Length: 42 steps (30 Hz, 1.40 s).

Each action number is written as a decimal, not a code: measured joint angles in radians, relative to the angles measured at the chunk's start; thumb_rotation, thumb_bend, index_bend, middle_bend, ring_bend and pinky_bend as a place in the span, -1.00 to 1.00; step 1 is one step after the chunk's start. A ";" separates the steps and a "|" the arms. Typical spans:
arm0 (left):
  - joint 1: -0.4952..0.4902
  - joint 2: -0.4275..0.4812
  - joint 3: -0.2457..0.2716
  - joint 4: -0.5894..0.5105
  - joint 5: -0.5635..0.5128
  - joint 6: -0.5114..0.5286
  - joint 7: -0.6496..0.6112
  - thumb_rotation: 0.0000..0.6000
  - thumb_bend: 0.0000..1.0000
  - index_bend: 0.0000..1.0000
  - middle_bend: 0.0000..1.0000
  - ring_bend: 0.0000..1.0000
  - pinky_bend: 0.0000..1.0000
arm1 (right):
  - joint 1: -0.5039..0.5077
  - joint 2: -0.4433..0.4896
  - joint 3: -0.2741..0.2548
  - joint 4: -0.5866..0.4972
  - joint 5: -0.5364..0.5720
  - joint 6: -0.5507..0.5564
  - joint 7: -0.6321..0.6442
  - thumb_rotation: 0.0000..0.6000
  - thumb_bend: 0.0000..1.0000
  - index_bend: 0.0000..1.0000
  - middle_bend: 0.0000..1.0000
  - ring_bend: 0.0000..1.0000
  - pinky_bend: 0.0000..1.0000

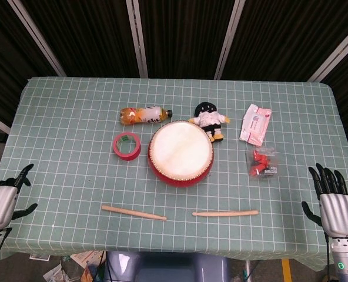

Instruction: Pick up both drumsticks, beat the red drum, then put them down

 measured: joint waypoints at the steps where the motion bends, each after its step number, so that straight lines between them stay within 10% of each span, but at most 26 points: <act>1: -0.005 -0.001 0.004 -0.009 0.001 -0.015 0.005 1.00 -0.52 -0.06 0.99 0.99 1.00 | 0.000 0.000 -0.001 0.000 -0.001 0.000 -0.001 1.00 -0.29 -1.00 -1.00 -1.00 -1.00; 23: -0.248 -0.290 -0.025 -0.227 -0.390 -0.327 0.605 1.00 -0.50 -0.02 1.00 1.00 1.00 | 0.005 0.015 -0.007 -0.009 0.008 -0.025 0.008 1.00 -0.30 -1.00 -1.00 -1.00 -1.00; 42: -0.316 -0.413 0.003 -0.184 -0.498 -0.288 0.698 1.00 -0.41 -0.04 1.00 1.00 1.00 | 0.004 0.016 -0.007 -0.013 0.005 -0.023 0.019 1.00 -0.30 -1.00 -1.00 -1.00 -1.00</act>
